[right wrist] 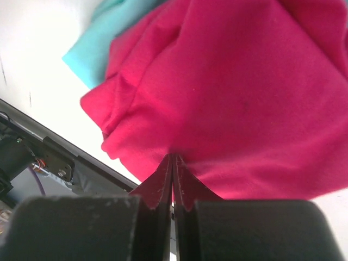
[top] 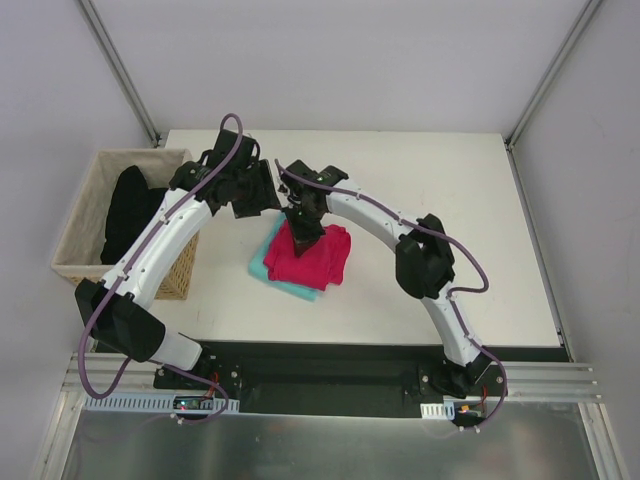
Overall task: Fold and stack the t-shirts
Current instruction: Put the neatly folded tshirt into the corner of the board with both arms
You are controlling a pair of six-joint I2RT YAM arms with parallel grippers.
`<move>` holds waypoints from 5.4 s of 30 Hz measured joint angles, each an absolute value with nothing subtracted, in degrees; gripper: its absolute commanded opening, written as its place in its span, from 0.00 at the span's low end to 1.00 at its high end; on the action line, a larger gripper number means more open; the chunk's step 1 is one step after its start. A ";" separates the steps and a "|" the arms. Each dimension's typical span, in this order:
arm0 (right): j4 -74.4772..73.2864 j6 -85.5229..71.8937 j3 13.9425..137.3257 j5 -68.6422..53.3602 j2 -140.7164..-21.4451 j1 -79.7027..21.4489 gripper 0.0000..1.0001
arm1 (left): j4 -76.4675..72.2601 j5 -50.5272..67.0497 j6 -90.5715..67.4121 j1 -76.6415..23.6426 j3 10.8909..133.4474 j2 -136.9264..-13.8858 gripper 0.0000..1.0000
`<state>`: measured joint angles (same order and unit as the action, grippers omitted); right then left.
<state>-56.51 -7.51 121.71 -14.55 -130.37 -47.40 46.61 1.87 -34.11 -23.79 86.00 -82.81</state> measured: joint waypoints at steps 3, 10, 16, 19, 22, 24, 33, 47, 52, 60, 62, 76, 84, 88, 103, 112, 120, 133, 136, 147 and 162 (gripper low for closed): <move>-55.46 -8.51 118.98 -15.59 -130.37 -47.42 0.01 | 46.65 1.85 -34.11 -23.14 86.00 -82.81 0.53; -51.90 -11.42 112.38 -17.80 -130.37 -47.42 0.01 | 47.51 1.23 -34.02 -21.19 86.61 -82.81 0.53; -49.32 -13.93 108.79 -18.90 -129.84 -47.42 0.01 | 48.34 1.15 -33.82 -20.51 87.42 -82.81 0.53; -49.01 -14.44 108.09 -18.13 -129.25 -47.44 0.01 | 48.97 1.15 -33.78 -20.51 87.42 -82.81 0.53; -49.06 -15.03 107.53 -16.97 -128.84 -47.40 0.01 | 49.25 1.17 -33.71 -20.49 87.42 -82.81 0.53; -49.17 -15.33 106.69 -16.10 -128.25 -47.33 0.01 | 49.43 1.17 -33.65 -20.49 87.42 -82.81 0.53; -52.38 -15.57 105.73 -9.58 -126.52 -46.09 0.01 | 49.98 1.21 -33.56 -20.12 87.44 -82.81 0.54; -54.22 -16.97 102.39 -4.91 -124.18 -44.64 0.01 | 49.98 1.21 -33.47 -20.12 88.53 -83.02 0.54; -55.02 -18.57 100.22 -2.46 -122.74 -43.75 0.01 | 50.00 1.21 -33.43 -20.12 88.53 -83.02 0.54; -56.82 -20.91 99.37 1.78 -121.97 -43.05 0.16 | 50.00 1.21 -33.34 -19.75 88.53 -83.02 0.54; -57.36 -21.34 99.35 3.38 -121.64 -43.09 0.21 | 50.00 1.21 -33.26 -19.75 88.53 -83.02 0.54; -61.08 -21.23 106.76 12.73 -116.42 -45.95 0.03 | 50.00 1.15 -31.51 -19.09 88.75 -83.35 0.54; -59.86 -20.27 110.43 11.73 -117.27 -48.58 0.01 | 50.04 0.43 -29.41 -15.99 89.78 -83.35 0.48; -55.92 -18.65 111.90 9.08 -120.29 -49.28 0.01 | 50.68 -0.56 -28.64 -14.87 89.78 -83.35 0.48; -45.78 -14.28 115.94 -2.96 -132.70 -50.11 0.01 | 53.56 -2.07 -27.83 -13.39 89.78 -82.67 0.47; -43.00 -15.00 113.12 -5.28 -133.64 -50.13 0.01 | 54.04 -2.09 -27.83 -12.69 89.76 -82.67 0.47; -39.40 -18.22 104.99 -5.93 -130.41 -49.15 0.01 | 54.28 -2.07 -27.86 -12.62 89.25 -82.74 0.47; -38.19 -22.24 97.58 -2.74 -125.69 -46.78 0.01 | 54.37 -2.00 -27.86 -12.62 89.21 -83.50 0.47; -38.52 -22.35 96.73 -0.71 -124.88 -45.47 0.01 | 54.37 -2.00 -27.88 -12.62 89.21 -83.57 0.47; -41.63 -21.30 96.55 7.03 -123.50 -38.44 0.01 | 54.37 -2.00 -27.90 -12.62 89.27 -83.68 0.47; -43.46 -21.43 89.54 10.52 -118.54 -35.42 0.01 | 54.39 -1.93 -27.90 -12.62 90.63 -85.65 0.47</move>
